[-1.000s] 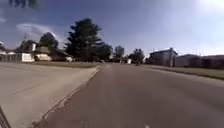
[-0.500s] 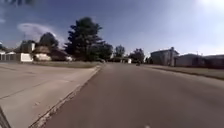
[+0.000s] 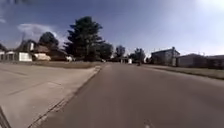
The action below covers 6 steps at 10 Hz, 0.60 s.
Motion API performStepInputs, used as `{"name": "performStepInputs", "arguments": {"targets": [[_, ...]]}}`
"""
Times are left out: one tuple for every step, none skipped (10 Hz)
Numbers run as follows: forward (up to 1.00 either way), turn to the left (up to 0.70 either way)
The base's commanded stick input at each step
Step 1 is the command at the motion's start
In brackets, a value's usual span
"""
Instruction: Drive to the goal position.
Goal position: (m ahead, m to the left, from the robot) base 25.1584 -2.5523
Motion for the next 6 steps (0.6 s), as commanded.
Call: {"name": "performStepInputs", "arguments": {"targets": [[1.0,0.0],[1.0,0.0],[1.0,0.0],[1.0,0.0],[1.0,0.0],[1.0,0.0]]}}
